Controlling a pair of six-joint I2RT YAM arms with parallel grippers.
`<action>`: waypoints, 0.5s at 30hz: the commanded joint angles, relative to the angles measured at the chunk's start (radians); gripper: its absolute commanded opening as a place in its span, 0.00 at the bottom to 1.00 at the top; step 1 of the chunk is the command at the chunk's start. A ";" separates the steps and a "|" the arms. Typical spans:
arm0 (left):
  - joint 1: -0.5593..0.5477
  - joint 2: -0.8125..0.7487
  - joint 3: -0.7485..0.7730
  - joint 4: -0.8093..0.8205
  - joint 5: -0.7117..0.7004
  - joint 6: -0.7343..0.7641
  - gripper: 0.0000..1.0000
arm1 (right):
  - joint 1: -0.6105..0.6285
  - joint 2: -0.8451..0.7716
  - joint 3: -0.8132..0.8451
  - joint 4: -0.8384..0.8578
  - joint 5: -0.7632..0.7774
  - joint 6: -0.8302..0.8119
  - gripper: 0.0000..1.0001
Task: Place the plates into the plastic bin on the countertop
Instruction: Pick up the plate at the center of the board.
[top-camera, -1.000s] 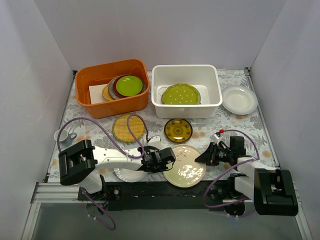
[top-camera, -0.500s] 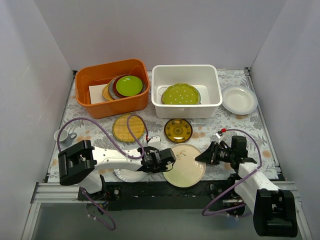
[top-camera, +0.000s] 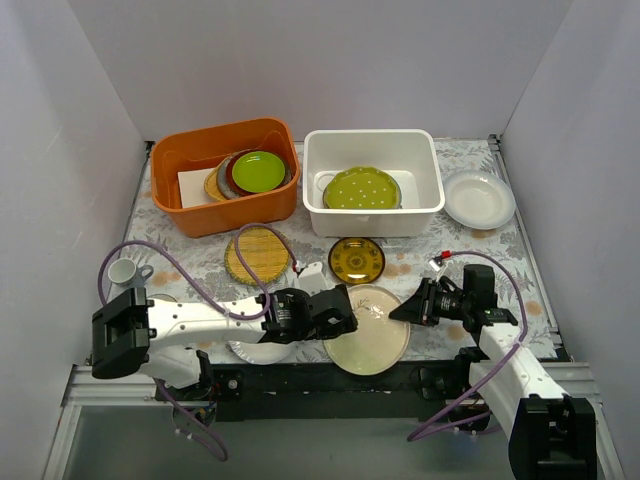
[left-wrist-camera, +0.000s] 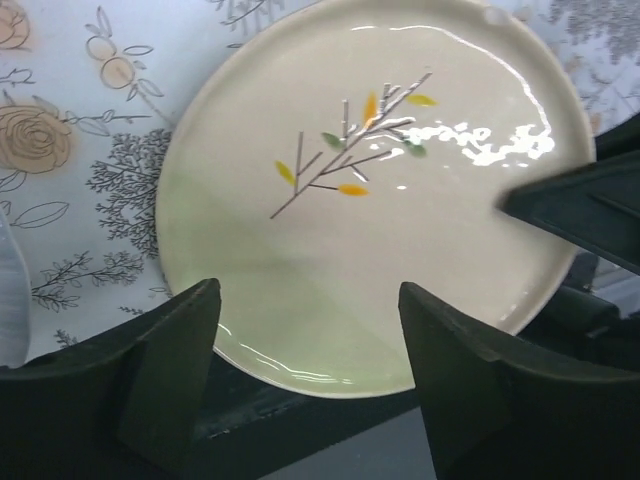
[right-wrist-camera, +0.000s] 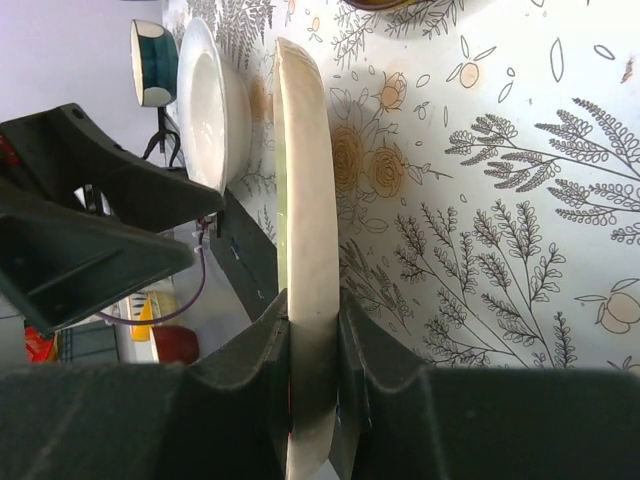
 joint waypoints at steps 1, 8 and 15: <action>-0.011 -0.074 0.060 0.015 -0.043 0.026 0.75 | 0.005 -0.026 0.094 -0.030 -0.069 0.024 0.01; -0.035 -0.126 0.134 -0.039 -0.092 0.050 0.85 | 0.005 -0.045 0.155 -0.076 -0.063 0.026 0.01; -0.040 -0.204 0.166 -0.122 -0.140 0.066 0.93 | 0.005 -0.056 0.233 -0.121 -0.060 0.032 0.01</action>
